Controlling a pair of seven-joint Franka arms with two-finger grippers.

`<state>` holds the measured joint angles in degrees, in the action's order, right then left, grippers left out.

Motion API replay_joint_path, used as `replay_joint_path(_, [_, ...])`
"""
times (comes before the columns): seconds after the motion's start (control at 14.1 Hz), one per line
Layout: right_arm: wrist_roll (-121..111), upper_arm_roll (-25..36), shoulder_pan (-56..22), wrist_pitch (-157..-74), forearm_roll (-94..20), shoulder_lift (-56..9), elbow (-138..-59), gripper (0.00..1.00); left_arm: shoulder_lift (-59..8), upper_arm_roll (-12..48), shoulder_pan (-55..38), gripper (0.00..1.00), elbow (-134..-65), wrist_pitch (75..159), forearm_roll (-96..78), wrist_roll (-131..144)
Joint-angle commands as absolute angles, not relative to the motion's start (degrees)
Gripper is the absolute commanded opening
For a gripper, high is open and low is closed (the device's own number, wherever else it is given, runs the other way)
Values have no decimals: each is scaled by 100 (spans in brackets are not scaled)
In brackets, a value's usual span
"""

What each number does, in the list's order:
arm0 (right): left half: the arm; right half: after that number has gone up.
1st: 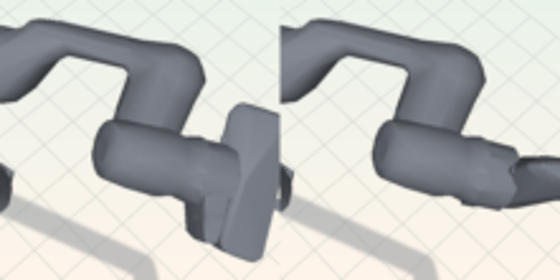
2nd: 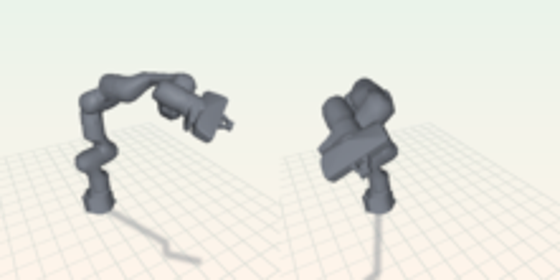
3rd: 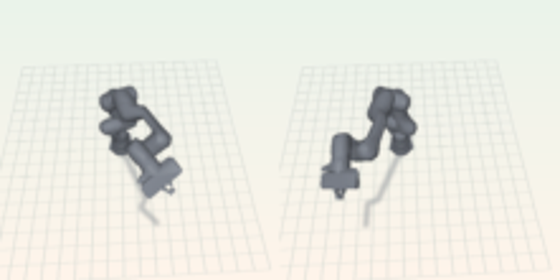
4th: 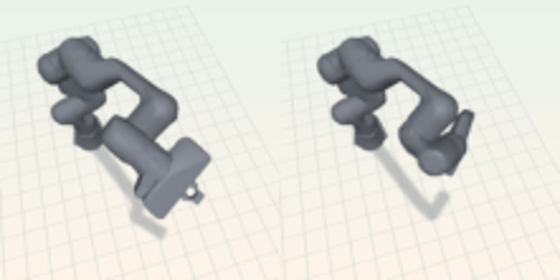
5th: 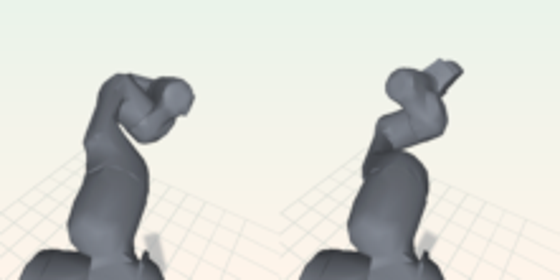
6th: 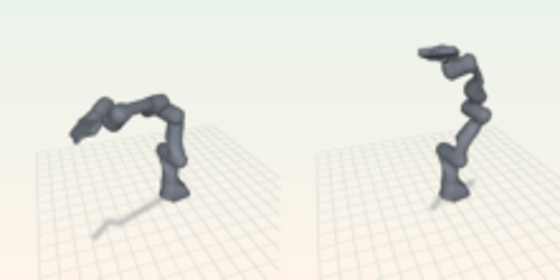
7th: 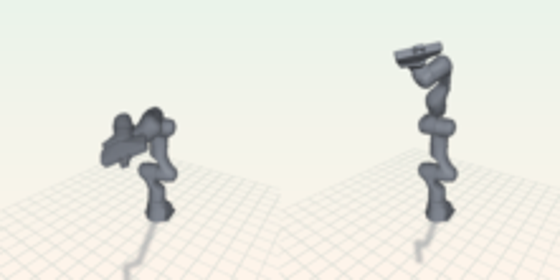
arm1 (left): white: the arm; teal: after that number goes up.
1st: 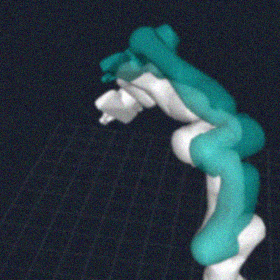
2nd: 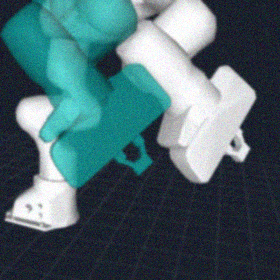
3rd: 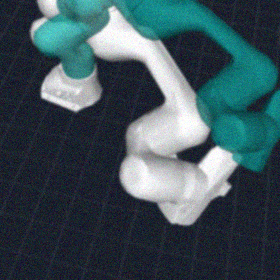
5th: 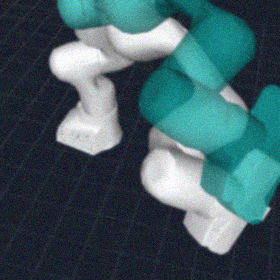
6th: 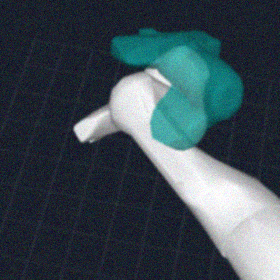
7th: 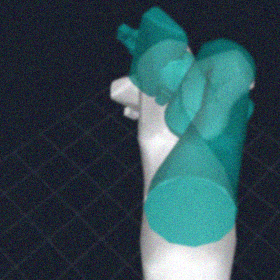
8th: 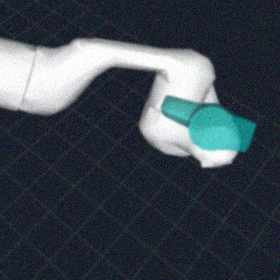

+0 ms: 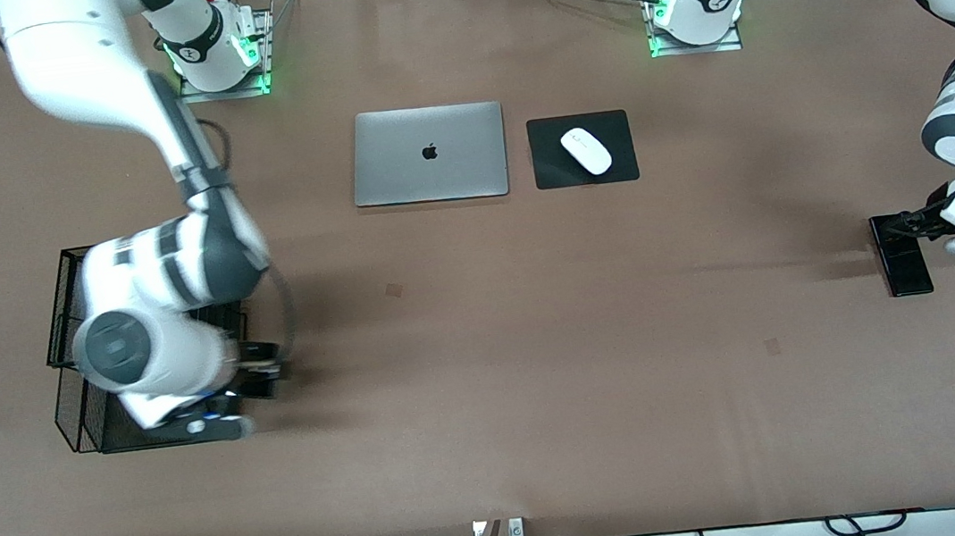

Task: Place phones with both arms
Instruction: 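Carry the black flip phone into the basket with the right gripper and release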

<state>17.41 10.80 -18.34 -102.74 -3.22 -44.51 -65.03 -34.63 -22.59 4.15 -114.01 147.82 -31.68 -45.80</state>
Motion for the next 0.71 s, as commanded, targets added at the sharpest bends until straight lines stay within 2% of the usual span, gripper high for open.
replay_joint_path(0.0, [1041,1203,-1522,-10081,-106,-4412,-6460,19,-3515,-2268,325,100,-11435,14950,-3357,-4597])
replay_joint_path(0.28, [484,1187,-1038,-10169,-158,-4543,-6486,15,-3586,-2259,264,100,-11408,15003,-3357,-4605])
replay_joint_path(0.64, [378,1143,-879,-10484,-387,-4746,-6521,13,-3656,-2250,255,100,-11408,15082,-3357,-4614])
